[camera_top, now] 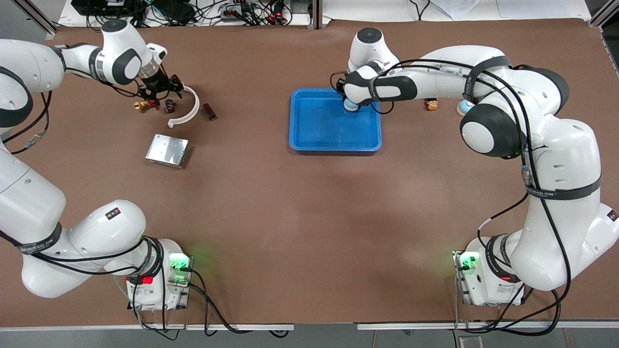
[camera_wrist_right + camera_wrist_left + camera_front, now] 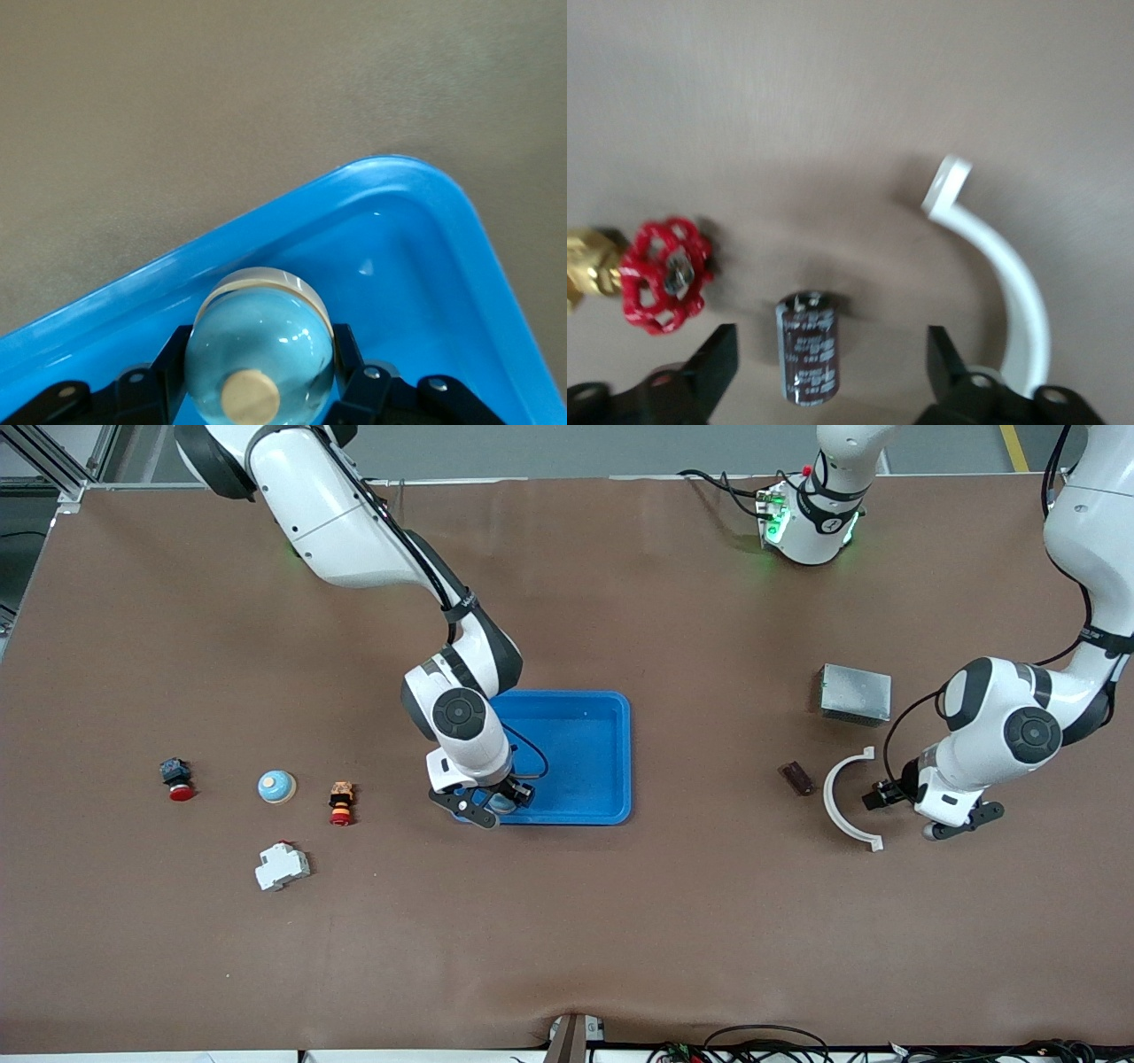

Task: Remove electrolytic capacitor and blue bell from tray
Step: 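Carry the second capacitor beside the white arc and release it with the left gripper, then carry the second bell near the white block and release it with the right gripper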

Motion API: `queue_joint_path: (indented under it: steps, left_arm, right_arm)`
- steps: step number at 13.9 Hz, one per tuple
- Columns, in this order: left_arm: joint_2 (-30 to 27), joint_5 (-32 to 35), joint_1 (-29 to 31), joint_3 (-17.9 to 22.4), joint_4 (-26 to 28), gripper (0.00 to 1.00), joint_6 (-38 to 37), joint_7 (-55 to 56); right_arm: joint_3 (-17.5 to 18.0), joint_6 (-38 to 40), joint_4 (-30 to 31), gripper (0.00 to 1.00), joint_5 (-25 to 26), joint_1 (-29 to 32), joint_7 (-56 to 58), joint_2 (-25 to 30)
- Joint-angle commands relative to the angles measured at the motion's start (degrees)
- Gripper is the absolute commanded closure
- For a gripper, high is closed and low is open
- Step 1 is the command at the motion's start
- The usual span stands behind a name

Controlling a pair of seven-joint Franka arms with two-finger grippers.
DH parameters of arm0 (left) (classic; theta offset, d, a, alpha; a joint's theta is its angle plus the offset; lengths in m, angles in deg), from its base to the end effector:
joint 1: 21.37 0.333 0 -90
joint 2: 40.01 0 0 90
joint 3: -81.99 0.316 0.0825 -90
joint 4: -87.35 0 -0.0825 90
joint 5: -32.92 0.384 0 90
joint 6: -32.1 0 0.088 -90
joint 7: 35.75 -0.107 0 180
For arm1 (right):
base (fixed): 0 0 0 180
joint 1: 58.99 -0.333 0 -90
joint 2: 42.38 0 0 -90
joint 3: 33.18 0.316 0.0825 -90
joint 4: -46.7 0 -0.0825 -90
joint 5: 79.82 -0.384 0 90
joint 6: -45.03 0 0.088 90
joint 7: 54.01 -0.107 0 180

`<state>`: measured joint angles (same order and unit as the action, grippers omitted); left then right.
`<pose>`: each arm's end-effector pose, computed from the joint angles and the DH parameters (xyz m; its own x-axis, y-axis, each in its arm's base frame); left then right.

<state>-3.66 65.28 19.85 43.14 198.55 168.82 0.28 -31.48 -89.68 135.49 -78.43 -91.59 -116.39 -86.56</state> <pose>0.6149 0.0465 0.2143 0.9415 0.3370 0.0066 0.3369 -0.9415 0.0067 0.5867 0.3960 0.1967 0.8859 -0.4637 0.0117 -0.4632 -0.8858 -0.0286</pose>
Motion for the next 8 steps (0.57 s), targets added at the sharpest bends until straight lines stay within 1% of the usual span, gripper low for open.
queue_joint_path:
  steps: [1, 2, 4, 6, 8]
  left_arm:
    - [-1.7, 1.2, -0.5, -2.4, -5.8, 0.0, -6.2, -0.8]
    - [-1.7, 1.2, -0.8, -3.8, -8.2, 0.0, -8.6, -2.4]
    - [-1.6, 1.0, -1.7, -5.9, -12.1, 0.0, -12.0, -4.0]
    - [-1.9, 0.9, -2.2, -6.7, -14.2, 0.0, -12.8, -3.9]
    - [-3.1, 0.9, -2.1, -6.9, -15.7, 0.0, -13.8, -4.0]
  right_arm:
    - [0.1, 13.3, -8.3, 1.0, -0.1, 0.5, 0.3, -0.1]
    - [0.4, 16.9, -9.6, 1.0, -0.2, 1.7, 2.7, 0.1]
    - [0.3, 18.6, -9.1, 1.0, -0.9, 3.7, 8.3, 3.0]
    - [0.1, 22.9, -8.2, 1.0, -0.9, 6.3, 15.7, 5.8]
    - [0.0, 24.1, -4.8, 1.0, -0.8, 11.4, 27.1, 10.6]
